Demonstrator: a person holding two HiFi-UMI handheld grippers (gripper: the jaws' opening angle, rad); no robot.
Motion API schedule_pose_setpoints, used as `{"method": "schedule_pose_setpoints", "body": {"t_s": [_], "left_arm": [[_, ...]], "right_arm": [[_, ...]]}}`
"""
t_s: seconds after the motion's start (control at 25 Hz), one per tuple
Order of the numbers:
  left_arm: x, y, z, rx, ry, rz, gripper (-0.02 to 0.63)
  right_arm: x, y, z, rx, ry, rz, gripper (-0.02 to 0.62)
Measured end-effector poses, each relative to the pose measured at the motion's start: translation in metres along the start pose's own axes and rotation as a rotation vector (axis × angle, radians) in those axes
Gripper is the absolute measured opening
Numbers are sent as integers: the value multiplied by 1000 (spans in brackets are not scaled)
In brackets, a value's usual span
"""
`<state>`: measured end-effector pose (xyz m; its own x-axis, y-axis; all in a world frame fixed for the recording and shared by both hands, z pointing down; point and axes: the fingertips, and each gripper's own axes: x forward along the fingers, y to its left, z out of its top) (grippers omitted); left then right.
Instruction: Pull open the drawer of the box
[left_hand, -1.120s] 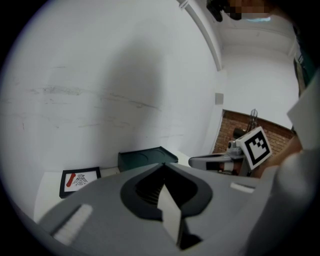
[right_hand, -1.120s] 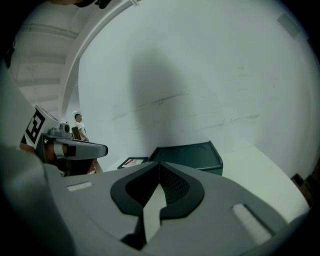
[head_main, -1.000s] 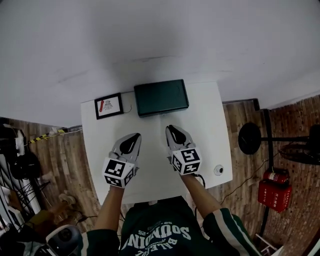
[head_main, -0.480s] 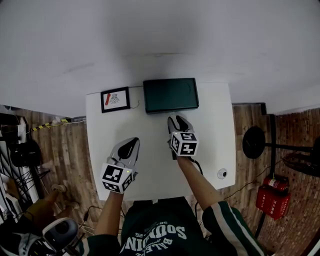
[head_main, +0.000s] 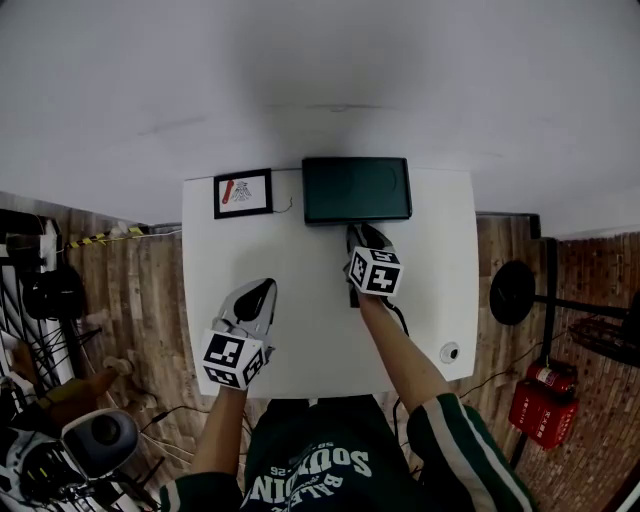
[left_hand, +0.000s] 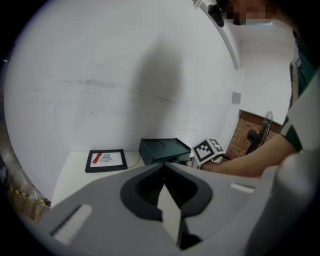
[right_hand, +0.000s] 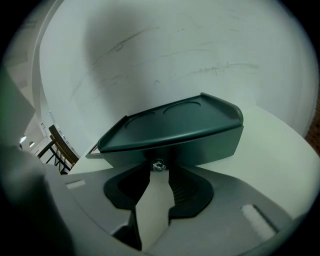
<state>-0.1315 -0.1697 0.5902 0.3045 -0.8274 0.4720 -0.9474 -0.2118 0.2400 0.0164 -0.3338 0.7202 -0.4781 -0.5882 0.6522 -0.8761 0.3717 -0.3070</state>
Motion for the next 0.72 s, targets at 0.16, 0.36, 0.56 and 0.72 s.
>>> {"method": "schedule_pose_setpoints", "body": {"t_s": [0.16,0.36,0.56,0.72], "left_arm": [[-6,2,-4,-8,4,11,52],[-9,1,-6,-12,1,14,52],[-8,-4,-6,-12,-3,-1,52],[-11,-10,-4,-5,-12,-15,52]], "right_arm": [[0,1,-3,-1,12,2,71],[-8,1,-11,-1,29,-2,71],[-22,2,-26,10,49,-3,71],[-36,3,-40,4,58,-5,71]]}}
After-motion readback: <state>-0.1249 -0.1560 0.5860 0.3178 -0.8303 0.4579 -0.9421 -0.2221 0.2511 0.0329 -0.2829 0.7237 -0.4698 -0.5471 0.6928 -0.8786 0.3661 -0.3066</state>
